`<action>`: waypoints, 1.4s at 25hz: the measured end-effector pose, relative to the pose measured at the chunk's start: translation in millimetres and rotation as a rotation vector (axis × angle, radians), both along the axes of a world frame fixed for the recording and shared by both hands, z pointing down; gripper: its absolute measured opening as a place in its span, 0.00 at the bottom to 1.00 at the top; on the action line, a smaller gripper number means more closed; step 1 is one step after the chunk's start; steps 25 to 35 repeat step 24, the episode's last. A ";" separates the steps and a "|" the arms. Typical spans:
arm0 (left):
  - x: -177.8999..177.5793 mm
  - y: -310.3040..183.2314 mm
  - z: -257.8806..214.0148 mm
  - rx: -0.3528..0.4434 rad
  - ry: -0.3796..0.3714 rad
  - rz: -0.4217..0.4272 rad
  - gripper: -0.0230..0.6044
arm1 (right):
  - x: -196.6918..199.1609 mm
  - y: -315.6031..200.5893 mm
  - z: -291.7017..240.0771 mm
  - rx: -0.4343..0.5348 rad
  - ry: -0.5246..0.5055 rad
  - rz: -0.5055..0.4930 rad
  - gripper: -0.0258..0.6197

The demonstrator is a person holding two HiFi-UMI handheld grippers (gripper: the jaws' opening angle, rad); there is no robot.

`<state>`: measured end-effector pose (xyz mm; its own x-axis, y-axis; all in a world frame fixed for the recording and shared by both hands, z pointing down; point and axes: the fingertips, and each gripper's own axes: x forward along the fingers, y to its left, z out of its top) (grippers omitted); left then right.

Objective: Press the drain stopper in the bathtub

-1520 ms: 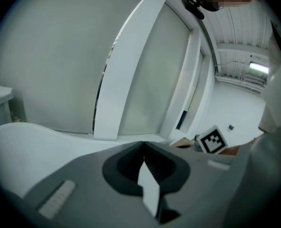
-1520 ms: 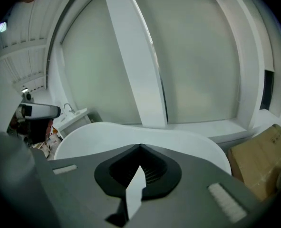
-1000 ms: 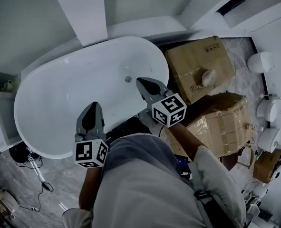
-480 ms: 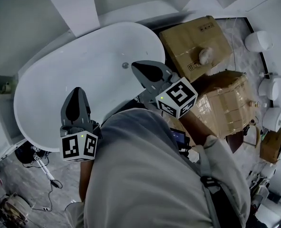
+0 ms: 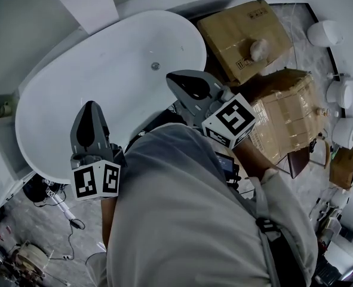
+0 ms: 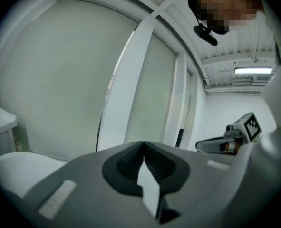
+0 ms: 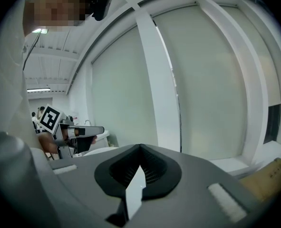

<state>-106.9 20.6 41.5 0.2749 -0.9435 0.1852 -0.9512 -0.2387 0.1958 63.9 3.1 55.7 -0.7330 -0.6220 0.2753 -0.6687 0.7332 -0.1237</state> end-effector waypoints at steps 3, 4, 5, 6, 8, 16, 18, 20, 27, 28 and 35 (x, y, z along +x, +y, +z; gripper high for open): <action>3.1 3.7 2.5 -0.010 -0.006 0.005 0.04 | 0.3 6.4 3.6 -0.011 0.000 0.004 0.04; 4.2 5.0 3.3 -0.013 -0.008 0.008 0.04 | 1.2 7.9 4.1 -0.016 -0.004 0.008 0.04; 5.2 6.5 4.0 -0.015 -0.008 0.012 0.04 | 2.4 9.2 4.5 -0.021 -0.009 0.015 0.04; 5.8 8.3 4.6 -0.018 -0.008 0.015 0.04 | 3.5 10.5 4.8 -0.026 -0.013 0.021 0.04; 6.1 12.0 5.9 -0.024 -0.010 0.022 0.04 | 4.6 12.9 5.2 -0.036 -0.015 0.030 0.04; 9.4 28.0 14.6 -0.050 -0.001 0.027 0.04 | 8.4 27.9 8.6 -0.039 0.013 0.043 0.03; 12.2 30.2 17.6 -0.054 0.000 0.032 0.04 | 10.0 29.4 11.0 -0.042 0.019 0.045 0.03; 13.4 30.2 20.5 -0.056 0.000 0.036 0.04 | 9.5 29.4 12.3 -0.040 0.022 0.040 0.03; 11.4 29.7 25.7 -0.057 -0.001 0.038 0.04 | 3.3 30.7 12.6 -0.028 0.015 0.019 0.03; 11.4 29.7 25.7 -0.057 -0.001 0.038 0.04 | 3.3 30.7 12.6 -0.028 0.015 0.019 0.03; 11.4 29.7 25.7 -0.057 -0.001 0.038 0.04 | 3.3 30.7 12.6 -0.028 0.015 0.019 0.03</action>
